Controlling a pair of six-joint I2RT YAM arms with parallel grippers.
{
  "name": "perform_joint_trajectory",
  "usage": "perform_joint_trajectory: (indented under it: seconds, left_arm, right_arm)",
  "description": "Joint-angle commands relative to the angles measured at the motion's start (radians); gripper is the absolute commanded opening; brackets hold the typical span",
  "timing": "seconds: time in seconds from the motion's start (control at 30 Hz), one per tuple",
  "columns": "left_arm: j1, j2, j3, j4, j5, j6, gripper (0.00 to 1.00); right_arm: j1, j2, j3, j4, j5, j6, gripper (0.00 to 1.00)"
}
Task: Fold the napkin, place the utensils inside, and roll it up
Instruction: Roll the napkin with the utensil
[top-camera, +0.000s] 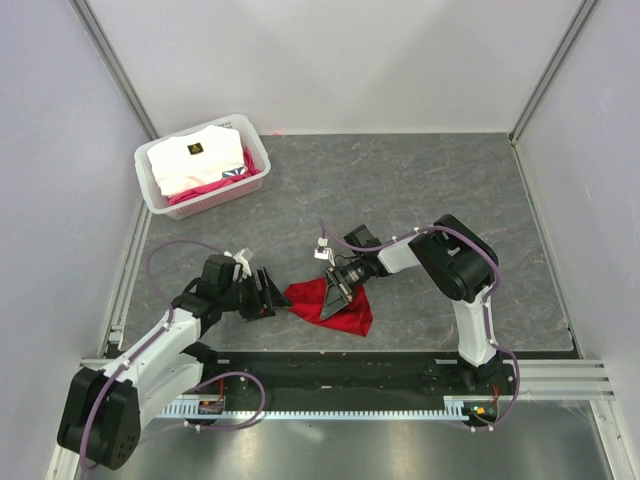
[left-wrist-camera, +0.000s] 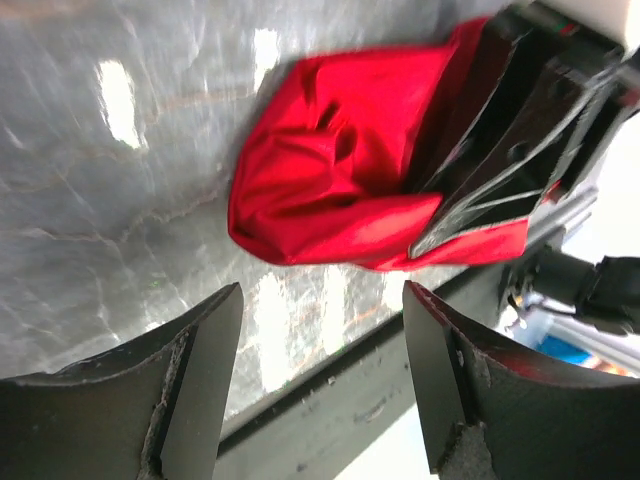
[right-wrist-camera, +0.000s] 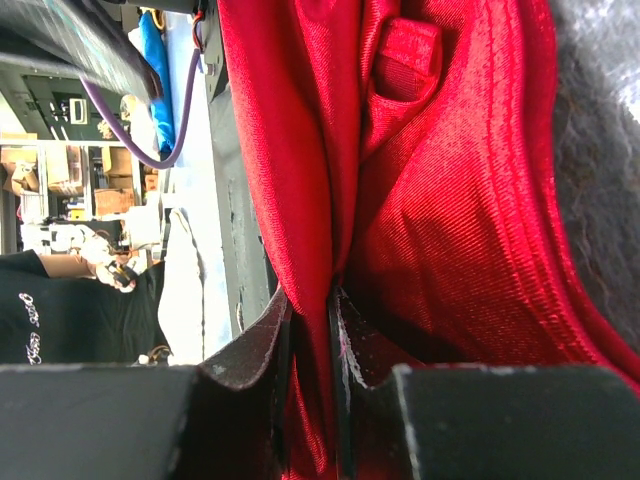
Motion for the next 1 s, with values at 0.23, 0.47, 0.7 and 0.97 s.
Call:
perform_joint_trajectory:
  seconds: [0.23, 0.47, 0.7, 0.97]
  left_arm:
    - [-0.024, 0.154, 0.007, 0.309, 0.204, -0.175, 0.72]
    - [-0.024, 0.243, -0.016, 0.522, 0.184, -0.206, 0.72]
    - [-0.024, 0.348, -0.022, 0.639, 0.175, -0.205, 0.72]
    - [-0.024, 0.339, 0.025, 0.483, 0.083, -0.076, 0.66]
  right_arm:
    - [-0.006, 0.066, -0.01, 0.013, 0.191, -0.082, 0.11]
    - [-0.006, 0.066, -0.01, 0.01, 0.208, -0.082, 0.14]
    - [-0.006, 0.066, -0.007, -0.005, 0.231, -0.085, 0.19]
    - [-0.006, 0.06, -0.012, -0.007, 0.236, -0.072, 0.11]
